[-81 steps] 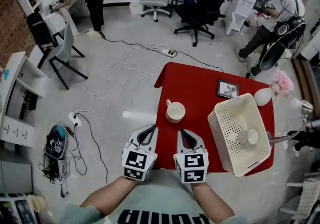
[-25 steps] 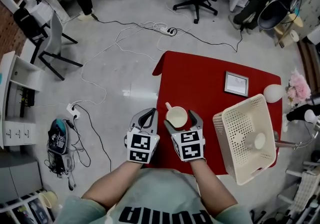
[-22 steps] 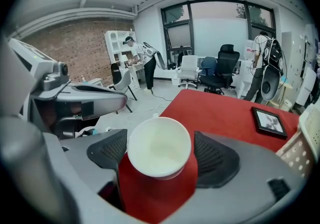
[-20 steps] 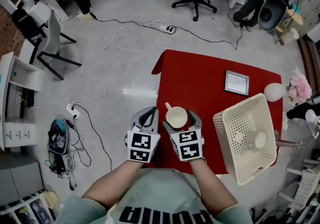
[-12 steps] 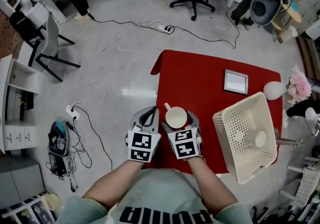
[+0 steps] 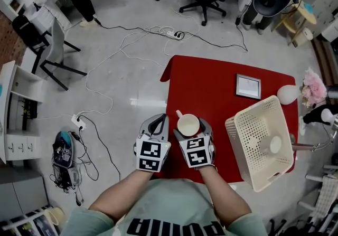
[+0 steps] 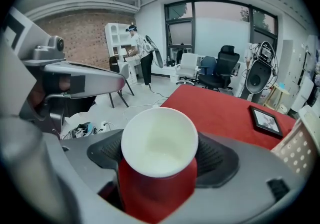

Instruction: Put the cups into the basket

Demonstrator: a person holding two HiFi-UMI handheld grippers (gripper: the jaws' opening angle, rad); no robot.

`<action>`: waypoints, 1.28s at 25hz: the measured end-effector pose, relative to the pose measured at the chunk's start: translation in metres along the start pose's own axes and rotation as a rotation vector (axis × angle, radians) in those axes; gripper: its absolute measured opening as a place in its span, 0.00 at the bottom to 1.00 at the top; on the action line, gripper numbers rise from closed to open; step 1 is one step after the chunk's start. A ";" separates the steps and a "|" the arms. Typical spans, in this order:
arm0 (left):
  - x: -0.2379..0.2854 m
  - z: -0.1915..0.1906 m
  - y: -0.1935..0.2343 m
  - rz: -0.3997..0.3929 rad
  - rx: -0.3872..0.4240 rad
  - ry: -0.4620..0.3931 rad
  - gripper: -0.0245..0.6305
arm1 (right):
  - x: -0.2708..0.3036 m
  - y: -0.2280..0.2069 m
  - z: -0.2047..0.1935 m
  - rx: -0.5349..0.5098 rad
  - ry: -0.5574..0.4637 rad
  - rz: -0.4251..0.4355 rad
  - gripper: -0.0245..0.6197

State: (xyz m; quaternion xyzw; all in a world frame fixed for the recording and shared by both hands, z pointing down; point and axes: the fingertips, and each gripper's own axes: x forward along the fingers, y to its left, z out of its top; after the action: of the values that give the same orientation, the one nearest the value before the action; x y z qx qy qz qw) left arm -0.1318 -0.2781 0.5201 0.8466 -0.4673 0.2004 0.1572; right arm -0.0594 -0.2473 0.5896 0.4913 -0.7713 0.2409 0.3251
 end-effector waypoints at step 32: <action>-0.032 0.064 -0.148 -0.247 0.130 -0.167 0.04 | -0.189 -0.083 0.011 0.198 -0.243 -0.241 0.65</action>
State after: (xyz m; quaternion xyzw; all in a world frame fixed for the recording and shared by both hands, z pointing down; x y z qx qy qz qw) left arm -0.0090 -0.2078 0.4373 0.9197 -0.3573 0.1385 0.0861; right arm 0.0714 -0.1745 0.4469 0.6353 -0.7129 0.2139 0.2062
